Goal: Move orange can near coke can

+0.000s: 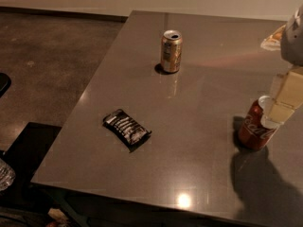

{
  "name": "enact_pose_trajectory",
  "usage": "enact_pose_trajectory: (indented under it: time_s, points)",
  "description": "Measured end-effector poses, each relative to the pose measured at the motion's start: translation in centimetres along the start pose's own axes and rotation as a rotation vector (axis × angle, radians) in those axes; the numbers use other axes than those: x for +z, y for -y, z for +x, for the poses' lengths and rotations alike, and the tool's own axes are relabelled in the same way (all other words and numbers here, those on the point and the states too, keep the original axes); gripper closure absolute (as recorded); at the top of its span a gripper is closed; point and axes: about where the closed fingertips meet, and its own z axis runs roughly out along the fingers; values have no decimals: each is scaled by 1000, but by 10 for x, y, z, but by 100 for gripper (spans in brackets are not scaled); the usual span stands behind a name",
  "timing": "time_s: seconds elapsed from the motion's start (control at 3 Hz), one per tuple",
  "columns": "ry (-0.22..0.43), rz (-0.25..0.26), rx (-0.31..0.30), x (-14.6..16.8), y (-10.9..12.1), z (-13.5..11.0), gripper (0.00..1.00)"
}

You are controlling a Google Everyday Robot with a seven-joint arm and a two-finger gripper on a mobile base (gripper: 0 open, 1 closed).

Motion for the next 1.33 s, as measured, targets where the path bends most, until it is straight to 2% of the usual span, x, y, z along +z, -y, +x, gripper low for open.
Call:
enact_pose_trajectory:
  time_s: [0.33, 0.67, 1.0, 1.33]
  points:
    - [0, 0, 0, 0, 0, 0, 0]
    - [18, 5, -19, 5, 17, -16, 0]
    - [81, -9, 22, 15, 51, -39, 0]
    - [155, 1, 103, 32, 94, -60, 0]
